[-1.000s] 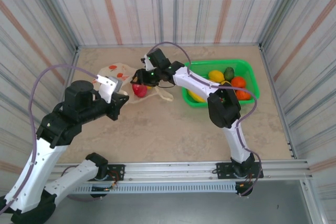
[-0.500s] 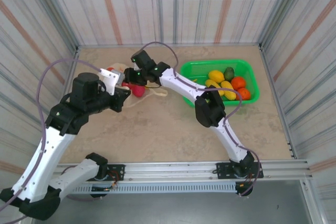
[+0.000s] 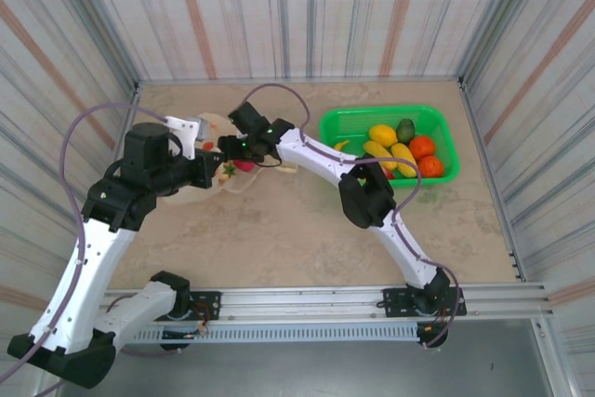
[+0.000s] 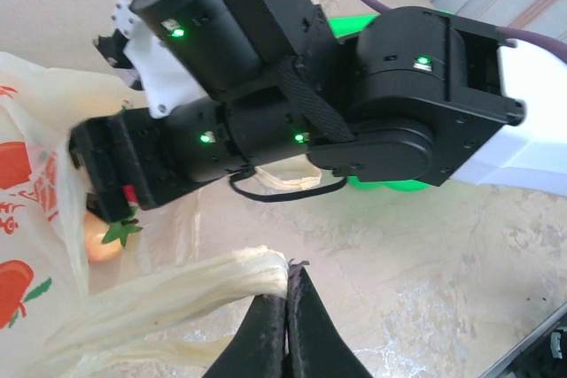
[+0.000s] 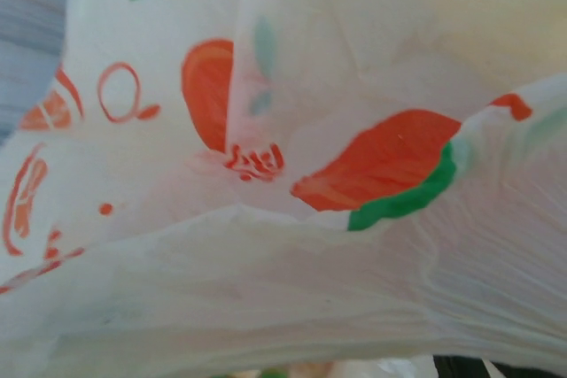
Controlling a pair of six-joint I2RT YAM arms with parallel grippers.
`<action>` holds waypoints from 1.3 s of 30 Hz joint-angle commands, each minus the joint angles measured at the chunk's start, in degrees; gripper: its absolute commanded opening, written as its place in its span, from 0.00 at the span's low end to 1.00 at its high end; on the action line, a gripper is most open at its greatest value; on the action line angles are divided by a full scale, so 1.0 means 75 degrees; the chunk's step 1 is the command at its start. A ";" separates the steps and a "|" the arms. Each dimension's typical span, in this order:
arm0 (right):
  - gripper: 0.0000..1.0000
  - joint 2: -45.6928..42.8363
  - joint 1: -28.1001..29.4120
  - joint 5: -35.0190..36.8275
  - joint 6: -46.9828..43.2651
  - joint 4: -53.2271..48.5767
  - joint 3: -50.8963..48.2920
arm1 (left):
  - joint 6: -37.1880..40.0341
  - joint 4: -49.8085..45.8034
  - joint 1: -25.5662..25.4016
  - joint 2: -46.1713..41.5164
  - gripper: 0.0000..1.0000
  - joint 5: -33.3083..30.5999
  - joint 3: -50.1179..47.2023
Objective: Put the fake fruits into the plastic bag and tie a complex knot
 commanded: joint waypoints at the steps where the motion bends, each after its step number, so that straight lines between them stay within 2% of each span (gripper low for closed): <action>1: 0.77 -0.1443 -0.0152 -0.0414 -0.1116 0.0156 -0.0723 | -0.0195 0.0059 0.0092 0.0011 0.00 0.0045 0.0074; 6: 0.64 -0.3131 -0.0814 -0.1478 -0.1383 0.1042 -0.2655 | -0.0184 0.0016 0.0102 -0.0006 0.00 0.0032 0.0050; 9: 0.62 -0.3691 -0.1228 -0.1742 -0.1872 0.0919 -0.3437 | -0.0166 0.0037 0.0116 -0.0085 0.00 0.0073 -0.0034; 11: 0.65 -0.3874 -0.1303 -0.1404 -0.2680 0.0451 -0.3800 | -0.0138 0.0009 0.0116 -0.0120 0.00 0.0074 -0.0030; 14: 0.76 -0.3907 -0.1302 -0.0706 -0.3736 -0.0197 -0.4259 | -0.0099 -0.0013 0.0116 -0.0143 0.00 0.0067 -0.0029; 19: 0.85 -0.3683 -0.1215 -0.0533 -0.4383 -0.0421 -0.4831 | -0.0080 -0.0022 0.0118 -0.0139 0.00 0.0090 -0.0046; 22: 0.87 -0.3480 -0.0943 0.0006 -0.4759 -0.0485 -0.4924 | -0.0055 -0.0037 0.0120 -0.0138 0.00 0.0076 -0.0029; 24: 0.87 -0.3300 -0.0807 0.0528 -0.4943 -0.0575 -0.4860 | -0.0043 -0.0054 0.0121 -0.0155 0.00 0.0061 -0.0029; 27: 0.85 -0.3050 -0.0470 0.2074 -0.5328 -0.0498 -0.4851 | -0.0031 -0.0054 0.0117 -0.0179 0.00 0.0039 -0.0031; 29: 0.79 -0.3024 -0.0373 0.2724 -0.5437 -0.0287 -0.4944 | -0.0020 -0.0039 0.0122 -0.0182 0.00 0.0027 -0.0040; 32: 0.58 -0.3153 -0.0273 0.3424 -0.5559 0.0033 -0.5086 | 0.0056 -0.0082 0.0116 -0.0202 0.00 -0.0051 -0.0019; 34: 0.33 -0.3390 -0.0151 0.3770 -0.5751 0.0208 -0.5205 | 0.0090 -0.0127 0.0116 -0.0253 0.00 -0.0179 0.0023; 37: 0.03 -0.3719 -0.0106 0.3812 -0.5789 -0.0100 -0.4998 | 0.0144 -0.0203 0.0099 -0.0321 0.00 -0.0323 0.0142; 39: 0.00 -0.4127 -0.0190 0.3444 -0.5504 -0.0631 -0.4645 | 0.0199 -0.0289 0.0081 -0.0337 0.00 -0.0420 0.0370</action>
